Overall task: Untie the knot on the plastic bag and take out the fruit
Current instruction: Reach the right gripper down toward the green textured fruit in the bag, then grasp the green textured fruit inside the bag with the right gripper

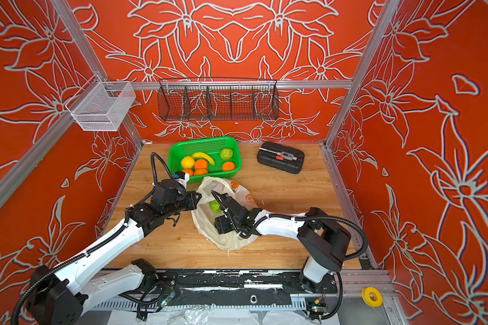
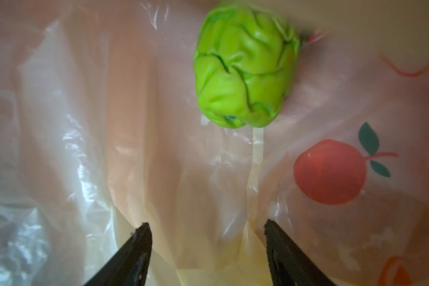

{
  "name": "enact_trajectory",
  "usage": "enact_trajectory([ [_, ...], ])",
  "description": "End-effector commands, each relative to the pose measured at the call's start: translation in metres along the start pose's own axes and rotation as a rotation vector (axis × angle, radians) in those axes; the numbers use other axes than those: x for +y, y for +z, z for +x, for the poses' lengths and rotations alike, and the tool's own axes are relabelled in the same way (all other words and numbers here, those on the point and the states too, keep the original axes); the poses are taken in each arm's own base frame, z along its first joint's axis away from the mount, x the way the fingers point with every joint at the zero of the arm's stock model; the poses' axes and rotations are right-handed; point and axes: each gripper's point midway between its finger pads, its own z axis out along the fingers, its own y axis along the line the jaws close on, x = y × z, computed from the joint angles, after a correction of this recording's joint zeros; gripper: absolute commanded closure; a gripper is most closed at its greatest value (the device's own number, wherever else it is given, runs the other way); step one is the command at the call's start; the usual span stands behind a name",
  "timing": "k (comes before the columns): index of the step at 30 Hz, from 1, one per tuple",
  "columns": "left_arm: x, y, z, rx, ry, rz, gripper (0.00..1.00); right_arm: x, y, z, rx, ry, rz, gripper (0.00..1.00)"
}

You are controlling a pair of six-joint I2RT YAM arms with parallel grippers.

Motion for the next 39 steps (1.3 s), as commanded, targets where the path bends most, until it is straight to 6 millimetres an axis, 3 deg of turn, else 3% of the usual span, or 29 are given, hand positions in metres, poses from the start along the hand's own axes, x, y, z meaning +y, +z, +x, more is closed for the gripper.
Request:
enact_trajectory([
  [1, 0.001, -0.001, 0.001, -0.011, -0.013, 0.006, 1.00, 0.002, -0.007, -0.026, -0.089, -0.042, 0.039, 0.24],
  [11, 0.011, -0.001, 0.010, -0.004, -0.013, -0.025, 1.00, 0.007, 0.005, -0.070, -0.226, -0.045, 0.092, 0.21],
  [16, 0.016, -0.002, 0.012, -0.004, -0.009, -0.042, 1.00, -0.001, 0.015, -0.084, -0.283, -0.033, 0.159, 0.19],
  [21, 0.018, -0.001, 0.014, 0.000, -0.012, -0.049, 1.00, -0.009, 0.021, -0.091, -0.295, -0.016, 0.224, 0.16],
  [27, 0.016, -0.006, 0.012, -0.016, -0.014, -0.037, 1.00, -0.012, 0.045, -0.085, -0.247, -0.012, 0.216, 0.14],
  [33, 0.017, -0.009, 0.013, -0.022, -0.009, -0.038, 1.00, -0.008, 0.062, -0.074, -0.188, -0.001, 0.155, 0.27],
  [39, 0.018, -0.014, 0.013, -0.031, -0.001, -0.039, 0.75, -0.005, 0.057, -0.071, -0.171, 0.000, 0.126, 0.43],
])
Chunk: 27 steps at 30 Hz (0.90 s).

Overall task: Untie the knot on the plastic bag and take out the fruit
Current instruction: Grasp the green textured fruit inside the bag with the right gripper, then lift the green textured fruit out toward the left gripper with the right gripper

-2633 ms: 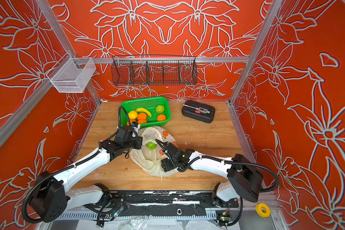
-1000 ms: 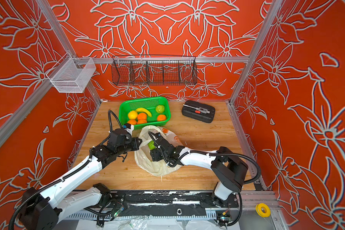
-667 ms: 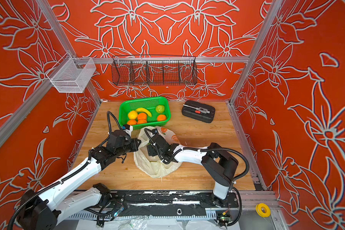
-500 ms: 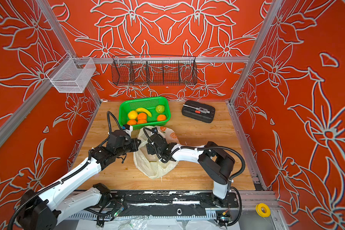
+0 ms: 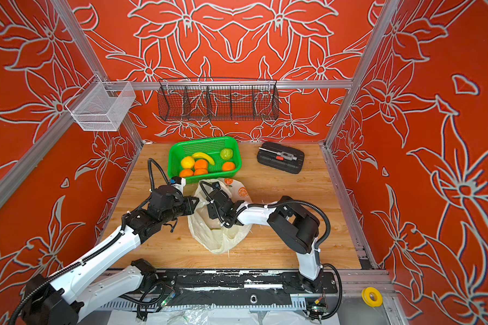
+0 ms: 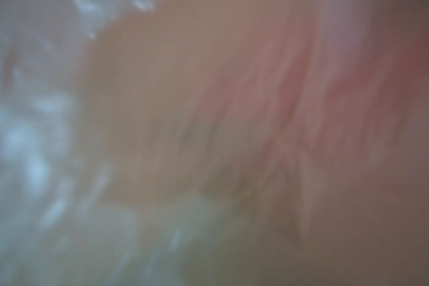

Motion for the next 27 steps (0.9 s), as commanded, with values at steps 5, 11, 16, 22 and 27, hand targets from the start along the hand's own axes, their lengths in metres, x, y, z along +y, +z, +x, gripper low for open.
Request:
enact_trajectory([
  [5, 0.000, -0.015, -0.005, -0.046, 0.012, 0.006, 0.60, 0.004, -0.019, -0.008, -0.014, 0.013, -0.042, 0.45],
  [11, -0.011, -0.028, -0.012, -0.091, 0.040, 0.063, 0.48, 0.009, -0.042, -0.016, -0.026, 0.010, -0.079, 0.46],
  [16, -0.020, -0.043, -0.018, -0.133, 0.097, 0.111, 0.38, 0.017, -0.070, -0.022, -0.039, 0.012, -0.156, 0.46],
  [22, -0.029, -0.055, -0.022, -0.155, 0.115, 0.148, 0.25, 0.032, -0.107, -0.028, -0.046, 0.001, -0.274, 0.46],
  [27, -0.045, -0.062, -0.027, -0.156, 0.144, 0.217, 0.17, 0.033, -0.140, -0.037, -0.089, 0.015, -0.324, 0.46],
])
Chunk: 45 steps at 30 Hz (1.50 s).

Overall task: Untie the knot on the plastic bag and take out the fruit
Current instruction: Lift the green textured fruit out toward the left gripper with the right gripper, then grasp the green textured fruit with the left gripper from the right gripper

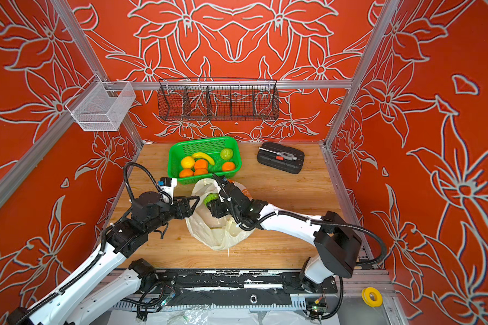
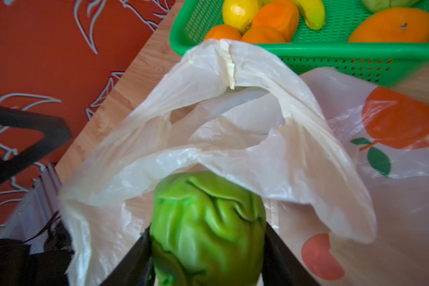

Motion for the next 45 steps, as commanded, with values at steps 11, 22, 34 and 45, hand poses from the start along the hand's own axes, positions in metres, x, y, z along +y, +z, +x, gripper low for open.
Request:
enact_trajectory([
  [11, -0.070, -0.003, -0.037, 0.042, -0.115, 0.275, 0.02, 0.016, -0.075, -0.040, -0.189, -0.022, -0.204, 0.46],
  [22, -0.094, 0.017, -0.043, 0.131, -0.292, 0.369, 0.02, 0.019, -0.098, -0.068, -0.318, -0.032, -0.262, 0.46],
  [34, -0.114, 0.033, -0.039, 0.187, -0.368, 0.436, 0.03, 0.030, -0.099, -0.069, -0.341, -0.027, -0.343, 0.46],
  [45, -0.118, 0.038, -0.035, 0.213, -0.376, 0.434, 0.30, 0.028, -0.097, -0.067, -0.343, -0.026, -0.343, 0.44],
])
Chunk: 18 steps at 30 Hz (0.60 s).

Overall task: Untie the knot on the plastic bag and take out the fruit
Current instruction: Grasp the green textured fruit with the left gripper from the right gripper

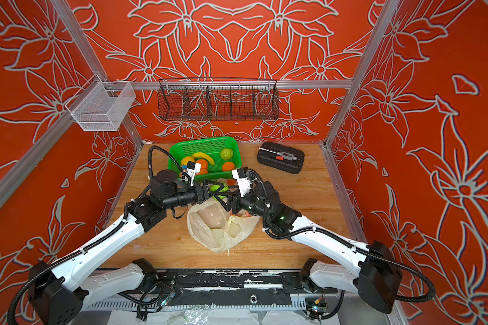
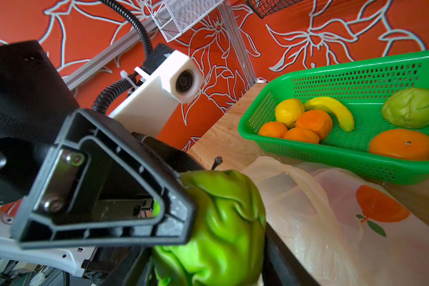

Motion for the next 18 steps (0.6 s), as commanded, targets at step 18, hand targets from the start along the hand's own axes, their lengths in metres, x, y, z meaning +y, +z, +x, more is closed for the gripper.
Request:
enact_trajectory([
  [18, -0.012, -0.016, -0.041, -0.197, 0.129, -0.078, 0.46, 0.000, -0.028, -0.022, -0.125, 0.007, 0.037, 0.05],
])
